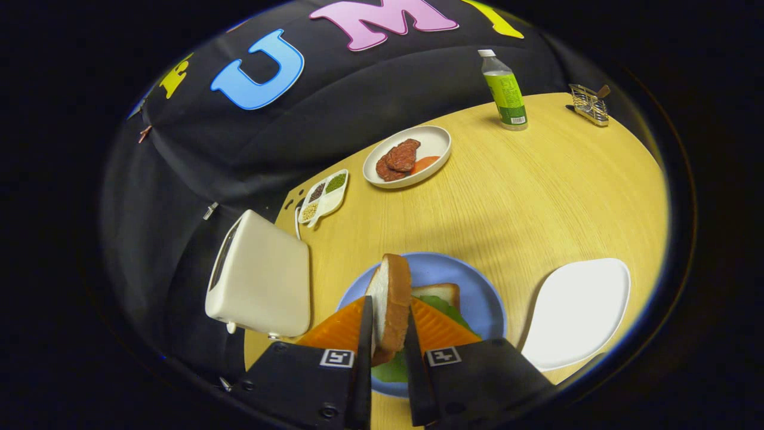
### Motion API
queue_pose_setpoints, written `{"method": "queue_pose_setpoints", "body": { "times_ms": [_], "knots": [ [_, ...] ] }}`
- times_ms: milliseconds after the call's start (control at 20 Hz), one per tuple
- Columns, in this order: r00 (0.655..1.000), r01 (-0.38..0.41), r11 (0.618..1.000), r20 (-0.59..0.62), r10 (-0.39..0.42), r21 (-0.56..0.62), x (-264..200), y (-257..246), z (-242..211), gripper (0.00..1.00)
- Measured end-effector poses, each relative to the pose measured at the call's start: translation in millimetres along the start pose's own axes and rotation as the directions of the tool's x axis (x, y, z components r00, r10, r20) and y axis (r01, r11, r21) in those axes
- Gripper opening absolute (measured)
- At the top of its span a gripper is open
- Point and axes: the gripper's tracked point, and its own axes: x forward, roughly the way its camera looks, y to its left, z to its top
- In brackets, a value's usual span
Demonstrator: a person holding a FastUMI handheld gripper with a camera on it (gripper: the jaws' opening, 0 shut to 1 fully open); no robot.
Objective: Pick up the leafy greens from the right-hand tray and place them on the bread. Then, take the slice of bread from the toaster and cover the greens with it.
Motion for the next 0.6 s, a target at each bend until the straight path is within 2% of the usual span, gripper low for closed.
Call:
{"method": "queue_pose_setpoints", "body": {
  "times_ms": [50,150,250,350,400,450,600],
  "knots": [
    [1.000,0.012,1.000,-0.008,-0.012,-0.003,-1.4,-3.6,-3.5,0.34],
    [0.999,0.027,0.999,-0.027,-0.027,-0.024,-6.9,-9.3,-12.1,0.57],
    [0.998,0.039,0.998,-0.041,-0.041,-0.057,-13.1,-13.7,-17.7,0.70],
    [0.998,0.040,0.995,-0.039,-0.044,-0.086,-20.3,-14.4,-16.7,0.73],
    [0.998,0.044,0.994,-0.037,-0.048,-0.100,-22.8,-17.1,-17.4,0.88],
    [0.998,0.053,0.992,-0.034,-0.057,-0.115,-29.4,-17.7,-13.6,0.94],
    [0.997,0.081,0.984,0.011,-0.080,-0.160,-49.2,-20.4,1.8,1.00]
  ]
}}
